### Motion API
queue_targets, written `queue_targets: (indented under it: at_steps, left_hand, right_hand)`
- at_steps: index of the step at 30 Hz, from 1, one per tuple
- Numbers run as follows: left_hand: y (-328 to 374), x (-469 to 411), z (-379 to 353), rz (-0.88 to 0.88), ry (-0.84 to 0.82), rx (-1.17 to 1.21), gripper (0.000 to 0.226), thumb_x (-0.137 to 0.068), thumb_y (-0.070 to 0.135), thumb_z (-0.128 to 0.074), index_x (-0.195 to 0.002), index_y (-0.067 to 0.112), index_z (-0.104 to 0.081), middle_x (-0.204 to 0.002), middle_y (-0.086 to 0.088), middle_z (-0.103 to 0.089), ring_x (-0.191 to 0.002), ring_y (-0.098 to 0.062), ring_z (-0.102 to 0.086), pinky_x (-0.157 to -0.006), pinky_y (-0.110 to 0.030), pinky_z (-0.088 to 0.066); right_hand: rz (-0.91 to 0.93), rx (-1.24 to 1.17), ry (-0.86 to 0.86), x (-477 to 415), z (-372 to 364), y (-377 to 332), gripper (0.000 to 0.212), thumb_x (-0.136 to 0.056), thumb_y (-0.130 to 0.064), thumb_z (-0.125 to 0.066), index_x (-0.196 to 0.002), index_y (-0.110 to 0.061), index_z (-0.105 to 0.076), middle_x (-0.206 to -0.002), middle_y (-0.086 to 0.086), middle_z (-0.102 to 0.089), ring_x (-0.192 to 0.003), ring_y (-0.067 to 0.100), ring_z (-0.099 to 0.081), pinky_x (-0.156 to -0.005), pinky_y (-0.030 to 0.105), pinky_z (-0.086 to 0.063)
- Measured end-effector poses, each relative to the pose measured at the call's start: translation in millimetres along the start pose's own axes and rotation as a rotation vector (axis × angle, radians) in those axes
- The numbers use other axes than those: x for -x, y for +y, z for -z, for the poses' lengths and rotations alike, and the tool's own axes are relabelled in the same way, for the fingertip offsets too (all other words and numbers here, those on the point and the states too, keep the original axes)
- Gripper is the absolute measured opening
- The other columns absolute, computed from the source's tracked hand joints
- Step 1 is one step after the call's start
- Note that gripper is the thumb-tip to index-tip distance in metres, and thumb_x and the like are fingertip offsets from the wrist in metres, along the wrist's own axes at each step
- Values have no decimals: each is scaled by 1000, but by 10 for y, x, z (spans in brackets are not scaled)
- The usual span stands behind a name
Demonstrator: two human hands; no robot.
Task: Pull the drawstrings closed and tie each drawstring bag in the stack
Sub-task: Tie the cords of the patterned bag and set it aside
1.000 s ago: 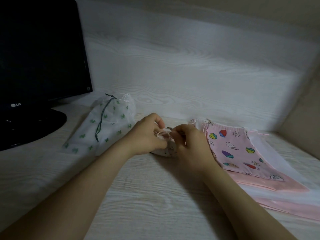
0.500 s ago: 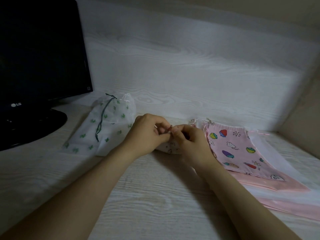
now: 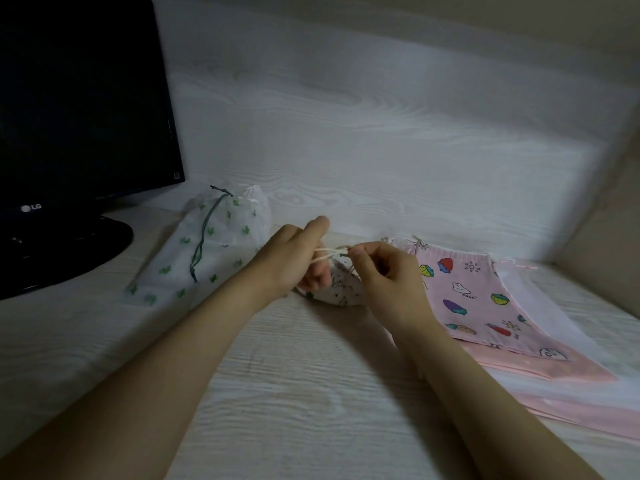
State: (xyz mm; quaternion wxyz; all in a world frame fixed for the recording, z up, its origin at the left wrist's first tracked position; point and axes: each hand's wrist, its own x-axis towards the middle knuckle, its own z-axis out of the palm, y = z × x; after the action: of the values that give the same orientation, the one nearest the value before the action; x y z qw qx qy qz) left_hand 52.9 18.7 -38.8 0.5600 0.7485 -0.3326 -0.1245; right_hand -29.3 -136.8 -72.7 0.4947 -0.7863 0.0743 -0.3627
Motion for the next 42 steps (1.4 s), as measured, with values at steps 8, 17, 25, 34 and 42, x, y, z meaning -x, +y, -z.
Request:
queue_targets:
  at_steps: [8, 17, 25, 34, 42]
  left_hand:
    - [-38, 18, 1, 66, -139, -10, 40, -111, 37, -49, -88, 11, -67, -55, 1, -47, -50, -15, -45, -51, -30, -42]
    - [-44, -6, 156, 162, -22, -48, 34, -92, 37, -72, -67, 14, -67, -52, 1, -33, -45, -14, -22, -47, -25, -17]
    - [-70, -7, 175, 107, -43, -124, 24, -98, 35, -74, -87, 15, -83, -43, 18, -51, -38, -3, -32, -45, -21, -26]
    - [-165, -75, 150, 98, -29, -81, 22, -105, 26, -65, -93, 12, -78, -73, 1, -68, -44, -4, -44, -45, -21, -32]
    - [-177, -95, 86, 85, 51, -107, 27, -99, 39, -71, -95, 14, -79, -54, 12, -55, -34, -1, -34, -39, -16, -27]
  right_hand:
    - [13, -36, -87, 39, -6, -68, 21, -102, -19, -63, -89, -13, -78, -77, 3, -75, -72, 10, -66, -67, 27, -51]
    - [109, 270, -3, 33, 24, -14, 16, -93, -28, -66, -79, -28, -75, -86, -10, -73, -87, 9, -65, -78, 35, -54]
    - [153, 395, 52, -4, 39, 16, 17, -99, -22, -60, -86, -23, -71, -89, -9, -69, -85, 3, -56, -71, 16, -37]
    - [81, 416, -10, 18, 75, -70, 20, -96, -12, -58, -79, -19, -67, -74, -13, -66, -68, -8, -59, -59, 7, -41]
    - [32, 293, -101, 47, 100, -138, 18, -94, -4, -56, -87, -13, -70, -53, -16, -59, -49, -1, -53, -49, 9, -36]
